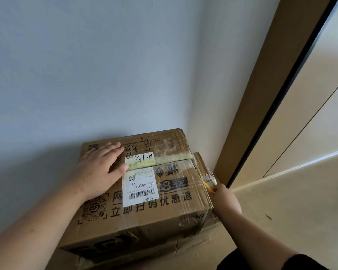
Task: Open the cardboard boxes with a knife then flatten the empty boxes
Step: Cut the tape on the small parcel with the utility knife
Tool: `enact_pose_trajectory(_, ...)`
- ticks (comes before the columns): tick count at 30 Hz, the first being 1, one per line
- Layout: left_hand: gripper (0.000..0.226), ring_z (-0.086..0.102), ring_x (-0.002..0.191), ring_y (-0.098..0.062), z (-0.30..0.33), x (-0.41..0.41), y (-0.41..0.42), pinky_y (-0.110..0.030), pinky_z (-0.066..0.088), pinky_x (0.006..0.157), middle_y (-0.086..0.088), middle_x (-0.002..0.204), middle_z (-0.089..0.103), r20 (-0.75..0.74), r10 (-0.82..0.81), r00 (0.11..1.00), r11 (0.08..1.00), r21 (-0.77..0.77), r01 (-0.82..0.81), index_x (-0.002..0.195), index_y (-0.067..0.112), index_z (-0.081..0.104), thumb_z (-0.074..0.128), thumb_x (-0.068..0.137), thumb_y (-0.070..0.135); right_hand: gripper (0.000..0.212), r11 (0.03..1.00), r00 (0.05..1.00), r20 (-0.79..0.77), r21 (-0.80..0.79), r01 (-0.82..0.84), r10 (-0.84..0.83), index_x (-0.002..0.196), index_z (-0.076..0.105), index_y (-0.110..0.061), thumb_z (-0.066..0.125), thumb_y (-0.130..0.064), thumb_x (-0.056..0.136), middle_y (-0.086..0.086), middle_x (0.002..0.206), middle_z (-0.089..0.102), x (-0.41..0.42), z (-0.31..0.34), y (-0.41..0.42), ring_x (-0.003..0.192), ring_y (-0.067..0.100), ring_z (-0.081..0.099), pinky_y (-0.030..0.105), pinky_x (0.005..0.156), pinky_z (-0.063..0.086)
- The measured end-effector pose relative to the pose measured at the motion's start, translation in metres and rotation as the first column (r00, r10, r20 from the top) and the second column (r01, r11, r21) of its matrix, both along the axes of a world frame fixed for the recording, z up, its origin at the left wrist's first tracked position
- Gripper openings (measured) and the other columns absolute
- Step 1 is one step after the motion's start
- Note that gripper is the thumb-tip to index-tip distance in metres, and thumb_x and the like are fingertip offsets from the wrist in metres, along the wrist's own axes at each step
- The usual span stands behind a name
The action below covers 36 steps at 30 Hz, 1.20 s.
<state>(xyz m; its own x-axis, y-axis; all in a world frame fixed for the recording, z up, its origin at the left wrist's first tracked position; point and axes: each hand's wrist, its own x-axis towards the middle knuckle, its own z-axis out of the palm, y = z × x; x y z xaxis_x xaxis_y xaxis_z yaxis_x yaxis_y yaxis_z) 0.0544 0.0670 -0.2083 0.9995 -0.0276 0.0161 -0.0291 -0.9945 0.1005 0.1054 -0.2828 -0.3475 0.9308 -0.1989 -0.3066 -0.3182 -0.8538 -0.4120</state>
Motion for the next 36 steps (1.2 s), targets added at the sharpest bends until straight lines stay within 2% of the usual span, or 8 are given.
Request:
enact_pose_trajectory(6,0.093,0.009,0.150,-0.005,0.000,-0.001,0.001,-0.033,0.005,0.120,0.016,0.162,0.012,-0.002,-0.008,1.000,1.000,-0.001,0.008,0.156,0.033,0.022,0.004,0.076,0.078,0.031,0.970,0.988,0.027,-0.196,-0.143,0.151,0.106,0.062,-0.024,0.038,-0.042,0.097,0.000,0.105,0.056,-0.004,-0.003,-0.006,0.103,0.023,0.057,0.038,0.080,0.053)
enact_pose_trajectory(14,0.094,0.009,0.150,-0.006,0.001,-0.003,0.000,-0.035,0.006,0.121,0.016,0.163,0.012,0.004,0.003,1.000,1.000,-0.011,-0.003,0.156,0.032,0.023,0.005,0.076,0.078,0.037,0.936,0.989,0.042,-0.331,-0.118,0.140,0.115,0.058,-0.025,0.031,-0.046,0.100,-0.002,0.114,0.062,-0.001,0.014,-0.010,0.104,0.018,0.061,0.043,0.091,0.039)
enact_pose_trajectory(17,0.097,0.007,0.151,-0.006,0.002,-0.003,0.001,-0.034,0.004,0.121,0.016,0.163,0.011,-0.006,0.003,1.000,1.000,-0.013,-0.003,0.156,0.033,0.022,0.005,0.073,0.081,0.035,0.966,0.986,0.118,-0.245,-0.085,0.117,0.108,0.060,-0.027,0.033,-0.048,0.098,-0.004,0.105,0.061,0.004,0.042,-0.001,0.095,0.018,0.061,0.043,0.091,0.040)
enact_pose_trajectory(21,0.117,0.006,0.151,-0.006,0.002,0.000,0.001,-0.036,0.003,0.121,0.017,0.163,0.009,-0.018,-0.010,1.000,1.000,0.002,0.010,0.156,0.034,0.021,-0.010,0.060,0.095,0.019,0.992,0.918,0.377,-0.065,-0.110,0.127,0.096,0.059,-0.030,0.042,-0.038,0.095,-0.009,0.098,0.058,0.006,0.123,0.032,0.091,0.016,0.056,0.042,0.090,0.041)
enact_pose_trajectory(24,0.116,0.006,0.150,-0.005,0.000,0.003,0.002,-0.037,0.003,0.123,0.019,0.163,0.009,-0.017,0.004,1.000,1.000,-0.014,-0.004,0.155,0.036,0.021,-0.010,0.061,0.095,0.019,0.939,0.816,0.465,-0.142,-0.313,0.342,0.103,0.060,-0.030,0.045,-0.036,0.094,-0.011,0.100,0.058,-0.009,0.180,0.060,0.094,0.012,0.053,0.035,0.087,0.046)
enact_pose_trajectory(26,0.112,0.004,0.150,-0.004,-0.001,0.003,0.004,-0.037,0.002,0.122,0.019,0.163,0.008,-0.033,0.003,0.999,1.000,-0.024,-0.004,0.155,0.037,0.021,-0.007,0.063,0.093,0.028,0.827,0.731,0.387,-0.239,-0.508,0.561,0.114,0.060,-0.031,0.040,-0.042,0.097,-0.013,0.112,0.057,-0.028,0.198,0.083,0.102,0.008,0.051,0.030,0.091,0.044)
enact_pose_trajectory(30,0.092,0.005,0.151,-0.005,0.000,0.002,0.003,-0.037,0.002,0.122,0.017,0.163,0.011,-0.039,0.008,0.999,1.000,-0.027,-0.009,0.155,0.035,0.024,0.017,0.078,0.085,0.050,0.615,0.592,0.190,-0.375,-0.693,0.783,0.131,0.053,-0.028,0.033,-0.058,0.097,-0.006,0.135,0.050,-0.059,0.181,0.118,0.125,0.018,0.043,0.041,0.109,0.035)
enact_pose_trajectory(36,0.090,0.009,0.151,-0.007,0.003,0.000,0.001,-0.040,0.006,0.123,0.016,0.163,0.014,-0.037,0.007,0.999,0.999,-0.037,-0.008,0.154,0.034,0.027,0.027,0.079,0.084,0.060,0.646,0.634,0.204,-0.454,-0.614,0.746,0.139,0.047,-0.031,0.026,-0.065,0.094,0.000,0.133,0.047,-0.061,0.164,0.122,0.126,0.026,0.041,0.048,0.108,0.028)
